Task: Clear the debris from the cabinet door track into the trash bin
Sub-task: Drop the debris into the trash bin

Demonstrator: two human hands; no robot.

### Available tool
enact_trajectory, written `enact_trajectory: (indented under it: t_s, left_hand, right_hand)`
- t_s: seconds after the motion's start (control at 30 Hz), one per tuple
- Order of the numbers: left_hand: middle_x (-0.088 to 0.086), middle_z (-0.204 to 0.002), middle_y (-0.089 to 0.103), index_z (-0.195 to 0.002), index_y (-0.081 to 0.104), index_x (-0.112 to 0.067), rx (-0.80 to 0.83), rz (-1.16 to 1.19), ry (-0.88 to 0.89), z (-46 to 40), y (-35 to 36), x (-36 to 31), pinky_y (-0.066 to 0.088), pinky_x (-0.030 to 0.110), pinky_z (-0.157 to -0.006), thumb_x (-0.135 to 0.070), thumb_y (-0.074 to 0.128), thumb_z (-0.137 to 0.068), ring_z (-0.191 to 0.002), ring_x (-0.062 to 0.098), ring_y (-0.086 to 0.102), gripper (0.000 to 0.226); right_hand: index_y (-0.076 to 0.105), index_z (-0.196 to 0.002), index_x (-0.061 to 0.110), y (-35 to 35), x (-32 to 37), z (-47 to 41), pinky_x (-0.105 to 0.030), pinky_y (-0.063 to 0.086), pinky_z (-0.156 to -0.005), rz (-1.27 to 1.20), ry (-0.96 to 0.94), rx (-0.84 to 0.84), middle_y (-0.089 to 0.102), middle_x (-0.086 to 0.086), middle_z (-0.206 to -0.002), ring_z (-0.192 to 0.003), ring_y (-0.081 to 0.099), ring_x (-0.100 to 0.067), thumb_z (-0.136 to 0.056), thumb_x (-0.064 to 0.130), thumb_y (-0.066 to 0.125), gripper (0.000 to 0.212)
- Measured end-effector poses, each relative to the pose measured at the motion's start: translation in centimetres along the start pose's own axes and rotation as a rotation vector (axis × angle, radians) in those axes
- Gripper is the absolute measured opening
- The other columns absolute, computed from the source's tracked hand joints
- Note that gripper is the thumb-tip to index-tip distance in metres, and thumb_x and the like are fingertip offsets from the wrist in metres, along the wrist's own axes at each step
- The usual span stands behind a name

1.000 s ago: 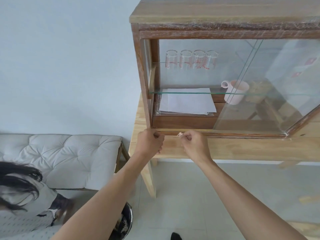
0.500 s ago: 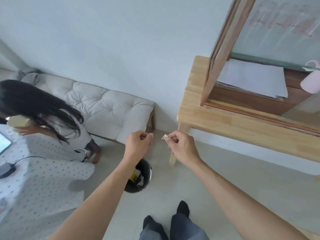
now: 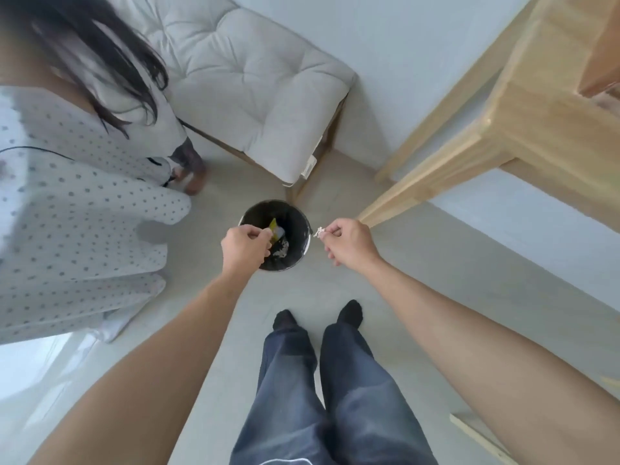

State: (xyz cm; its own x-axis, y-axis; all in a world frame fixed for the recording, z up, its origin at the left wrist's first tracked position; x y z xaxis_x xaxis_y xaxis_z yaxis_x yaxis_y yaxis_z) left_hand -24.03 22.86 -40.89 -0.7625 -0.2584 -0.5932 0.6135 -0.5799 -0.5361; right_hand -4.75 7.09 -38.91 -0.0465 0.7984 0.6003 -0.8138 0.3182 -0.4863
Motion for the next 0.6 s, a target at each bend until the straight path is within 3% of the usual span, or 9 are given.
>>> enact_trajectory:
  t_s: [0.07,0.2,0.37,0.43,0.5,0.6]
  left_hand:
    - [0.001,-0.070,0.080,-0.080,0.081,-0.014,0.002,0.006,-0.038,-2.4,1.1,2.2,0.055,0.015,-0.045,-0.022,0.076,-0.100,-0.046,-0.002,0.066,0.022]
    - [0.002,-0.069,0.080,-0.074,0.077,-0.017,-0.001,0.018,-0.071,-7.7,3.6,5.2,0.065,0.030,-0.065,-0.017,0.072,-0.101,-0.059,0.017,0.070,0.027]
    - [0.003,-0.069,0.080,-0.068,0.077,-0.019,-0.034,-0.037,-0.049,-14.0,7.7,9.1,0.059,0.026,-0.061,-0.011,0.065,-0.100,-0.050,0.011,0.063,0.035]
    - [0.002,-0.073,0.078,-0.085,0.078,-0.015,-0.003,-0.067,-0.060,-15.8,9.5,10.5,0.062,0.024,-0.058,-0.009,0.063,-0.102,-0.052,0.009,0.065,0.024]
    - [0.007,-0.091,0.080,-0.113,0.067,-0.017,0.076,-0.075,-0.116,-16.7,10.8,11.9,0.062,0.022,-0.055,-0.010,0.063,-0.107,-0.061,0.011,0.072,0.010]
    - [0.018,-0.115,0.079,-0.126,0.062,-0.017,0.148,-0.123,-0.155,-16.6,11.3,13.8,0.065,0.028,-0.060,-0.005,0.061,-0.108,-0.071,0.019,0.077,0.022]
  right_hand:
    - [0.072,-0.084,0.014,2.4,-0.5,-2.5,-0.042,0.065,-0.051,0.015,0.001,0.031,0.074,-0.001,-0.064,-0.058,0.076,-0.029,-0.095,0.018,0.068,0.013]
    - [0.071,-0.082,0.015,7.2,-1.2,-8.2,-0.028,0.056,-0.041,0.012,0.017,0.078,0.074,-0.002,-0.065,-0.043,0.067,-0.010,-0.094,0.014,0.067,0.013]
    - [0.069,-0.076,0.023,13.9,-4.1,-15.7,-0.039,0.065,-0.048,0.098,0.029,0.122,0.080,-0.009,-0.076,-0.059,0.077,-0.026,-0.092,0.016,0.063,0.019]
    - [0.069,-0.074,0.022,16.2,-6.0,-18.1,-0.037,0.064,-0.048,0.130,0.046,0.155,0.081,-0.010,-0.079,-0.060,0.077,-0.027,-0.094,0.016,0.062,0.022]
    - [0.068,-0.077,0.020,17.9,-8.3,-19.5,-0.029,0.057,-0.042,0.150,0.092,0.212,0.081,-0.008,-0.083,-0.057,0.072,-0.022,-0.097,0.016,0.062,0.021]
    - [0.070,-0.098,0.013,18.2,-10.8,-19.4,-0.028,0.055,-0.046,0.145,0.145,0.248,0.077,-0.003,-0.079,-0.055,0.067,-0.019,-0.098,0.014,0.060,0.010]
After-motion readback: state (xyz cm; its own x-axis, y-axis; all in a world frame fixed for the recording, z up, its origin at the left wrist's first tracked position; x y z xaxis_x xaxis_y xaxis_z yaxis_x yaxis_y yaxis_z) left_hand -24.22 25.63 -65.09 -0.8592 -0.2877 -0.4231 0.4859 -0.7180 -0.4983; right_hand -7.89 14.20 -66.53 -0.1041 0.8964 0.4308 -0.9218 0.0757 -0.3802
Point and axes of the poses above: each hand's wrist, its own z-axis away from the middle knuckle, its own y-axis out of the palm, x = y × z, the point moved 5 cm from there along -z, towards the middle knuckle
